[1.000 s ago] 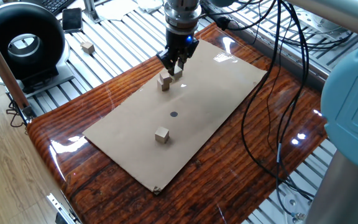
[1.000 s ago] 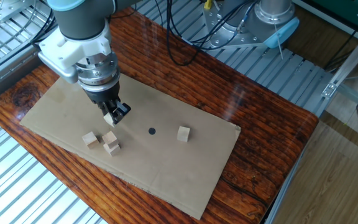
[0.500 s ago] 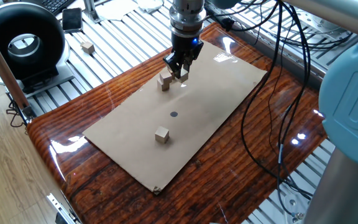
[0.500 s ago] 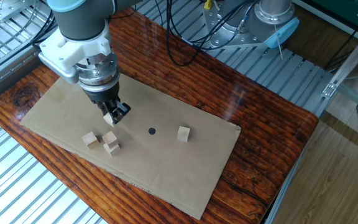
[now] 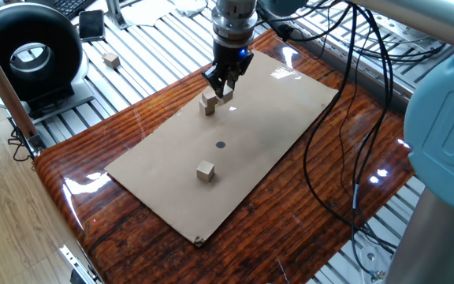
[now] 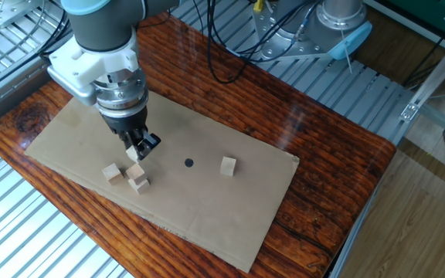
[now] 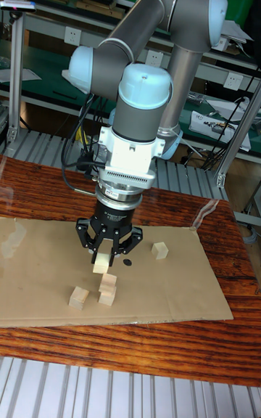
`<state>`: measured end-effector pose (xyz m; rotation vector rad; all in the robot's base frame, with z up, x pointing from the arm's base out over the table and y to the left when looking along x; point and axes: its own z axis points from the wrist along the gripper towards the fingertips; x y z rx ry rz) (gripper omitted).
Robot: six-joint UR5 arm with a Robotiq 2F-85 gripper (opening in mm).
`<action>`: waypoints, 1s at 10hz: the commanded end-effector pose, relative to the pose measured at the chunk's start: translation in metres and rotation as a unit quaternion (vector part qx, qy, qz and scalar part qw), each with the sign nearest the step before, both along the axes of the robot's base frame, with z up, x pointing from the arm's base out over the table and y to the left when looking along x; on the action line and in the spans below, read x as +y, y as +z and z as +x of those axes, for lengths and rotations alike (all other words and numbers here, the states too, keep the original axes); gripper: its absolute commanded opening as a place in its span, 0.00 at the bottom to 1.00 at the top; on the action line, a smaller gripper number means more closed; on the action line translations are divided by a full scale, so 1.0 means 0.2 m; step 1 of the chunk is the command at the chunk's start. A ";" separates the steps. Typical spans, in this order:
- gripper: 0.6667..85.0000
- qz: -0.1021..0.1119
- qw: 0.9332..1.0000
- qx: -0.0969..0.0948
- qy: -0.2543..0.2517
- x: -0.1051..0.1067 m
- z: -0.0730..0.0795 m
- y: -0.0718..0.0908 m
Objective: Stack the blocks in a vertical line of five
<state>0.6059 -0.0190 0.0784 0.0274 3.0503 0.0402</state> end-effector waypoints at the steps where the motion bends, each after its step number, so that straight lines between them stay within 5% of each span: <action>1: 0.00 0.008 1.000 -0.007 -0.006 0.03 0.03 0.00; 6: 0.00 0.016 1.000 0.004 -0.004 0.04 -0.01 0.04; 8: 0.00 0.001 1.000 0.012 0.006 -0.01 -0.04 0.04; 10: 0.00 -0.017 1.000 -0.001 0.021 -0.07 -0.01 0.04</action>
